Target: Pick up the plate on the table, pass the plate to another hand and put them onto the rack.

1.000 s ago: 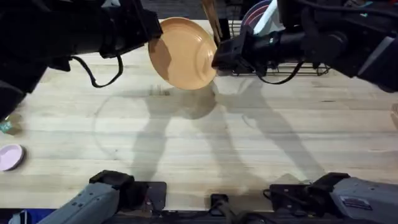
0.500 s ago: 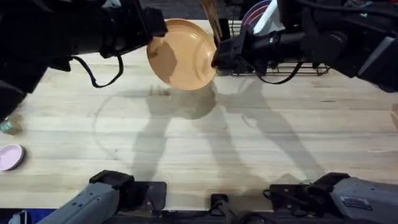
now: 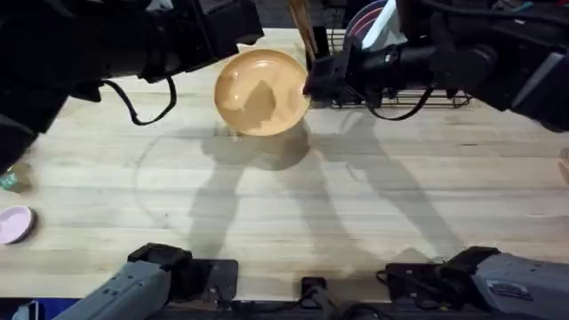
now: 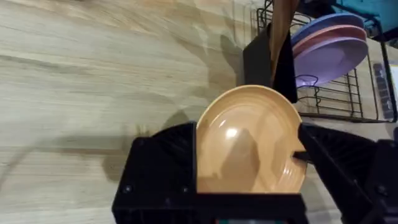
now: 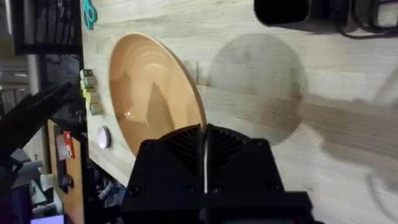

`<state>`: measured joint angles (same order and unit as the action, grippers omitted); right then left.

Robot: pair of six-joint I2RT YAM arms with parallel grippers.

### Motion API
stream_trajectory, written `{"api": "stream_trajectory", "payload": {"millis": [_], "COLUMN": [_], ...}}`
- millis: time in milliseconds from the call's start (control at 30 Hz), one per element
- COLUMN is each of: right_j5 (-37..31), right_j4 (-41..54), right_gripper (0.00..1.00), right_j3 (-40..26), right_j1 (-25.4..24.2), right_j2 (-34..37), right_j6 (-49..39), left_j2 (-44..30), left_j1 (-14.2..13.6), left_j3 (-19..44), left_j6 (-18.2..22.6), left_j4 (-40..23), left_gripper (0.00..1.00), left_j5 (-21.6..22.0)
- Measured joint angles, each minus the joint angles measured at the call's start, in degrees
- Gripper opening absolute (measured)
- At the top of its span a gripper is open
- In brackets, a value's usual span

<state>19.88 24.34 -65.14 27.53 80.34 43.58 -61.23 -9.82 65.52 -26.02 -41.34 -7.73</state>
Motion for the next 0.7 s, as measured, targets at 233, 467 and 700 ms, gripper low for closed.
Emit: {"api": "stream_trajectory", "payload": {"millis": [233, 467, 700], "right_j5": [-1.0, -2.1, -2.3], "right_j4": [0.0, 0.0, -0.1], "right_gripper": [0.034, 0.034, 0.032], "right_j3": [0.0, 0.0, 0.0], "right_j1": [0.0, -1.7, -5.7], "right_j2": [0.0, 0.0, -1.6], "right_j6": [-0.9, -8.6, -13.9], "left_j2": [0.0, 0.2, 4.3], "left_j1": [0.0, 4.3, 12.7], "left_j3": [0.0, 0.0, 0.0], "left_j6": [0.0, 0.0, 0.0], "left_j4": [0.0, 0.6, 1.3], "left_gripper": [0.993, 0.993, 0.993], "left_j5": [0.0, 0.0, 0.0]}}
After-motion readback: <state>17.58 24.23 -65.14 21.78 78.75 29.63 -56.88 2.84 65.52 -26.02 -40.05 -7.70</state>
